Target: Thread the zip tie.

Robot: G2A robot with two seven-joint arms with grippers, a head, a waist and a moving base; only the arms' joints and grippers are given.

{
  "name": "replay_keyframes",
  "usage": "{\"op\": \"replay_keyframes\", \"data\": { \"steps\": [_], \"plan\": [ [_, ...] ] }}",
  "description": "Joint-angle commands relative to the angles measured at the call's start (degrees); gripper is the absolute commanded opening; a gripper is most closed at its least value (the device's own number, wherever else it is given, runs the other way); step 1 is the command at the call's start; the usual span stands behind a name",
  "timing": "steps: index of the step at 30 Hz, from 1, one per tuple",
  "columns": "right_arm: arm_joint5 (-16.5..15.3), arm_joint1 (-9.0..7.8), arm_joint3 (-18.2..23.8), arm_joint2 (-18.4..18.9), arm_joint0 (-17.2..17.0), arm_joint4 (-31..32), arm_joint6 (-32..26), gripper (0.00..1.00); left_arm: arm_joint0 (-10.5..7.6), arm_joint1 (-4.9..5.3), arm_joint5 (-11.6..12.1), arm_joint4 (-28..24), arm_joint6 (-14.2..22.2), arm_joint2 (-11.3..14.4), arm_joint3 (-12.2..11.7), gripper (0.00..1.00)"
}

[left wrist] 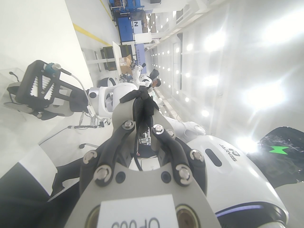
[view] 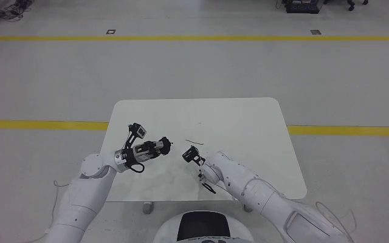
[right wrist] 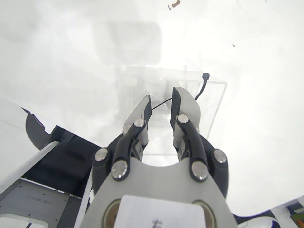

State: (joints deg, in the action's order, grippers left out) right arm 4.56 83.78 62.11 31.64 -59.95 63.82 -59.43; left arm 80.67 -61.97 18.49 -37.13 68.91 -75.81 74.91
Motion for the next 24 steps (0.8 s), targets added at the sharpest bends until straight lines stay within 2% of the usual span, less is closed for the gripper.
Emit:
{"op": "replay_keyframes", "data": {
  "steps": [1, 5, 9, 11, 24],
  "plan": [
    [0.3, 0.27, -0.5, 0.0, 0.2, -0.1, -0.2, 0.22, 0.0, 0.0, 0.0, 0.0, 0.0, 0.0, 0.0, 0.0],
    [0.8, 0.73, -1.6, 0.0, 0.4, -0.3, -0.5, 0.22, 0.0, 0.0, 0.0, 0.0, 0.0, 0.0, 0.0, 0.0],
    [0.8, 1.11, -2.4, 0.1, 0.6, -0.5, -0.4, 0.16, 0.0, 0.0, 0.0, 0.0, 0.0, 0.0, 0.0, 0.0],
    [0.8, 1.24, -2.6, 0.2, 0.7, -0.4, -0.2, 0.0, 0.0, 0.0, 0.0, 0.0, 0.0, 0.0, 0.0, 0.0],
    [0.8, 1.02, -0.5, 1.4, -0.5, 2.5, 0.4, 0.0, 0.0, 0.0, 0.0, 0.0, 0.0, 0.0, 0.0, 0.0]
  ]
}}
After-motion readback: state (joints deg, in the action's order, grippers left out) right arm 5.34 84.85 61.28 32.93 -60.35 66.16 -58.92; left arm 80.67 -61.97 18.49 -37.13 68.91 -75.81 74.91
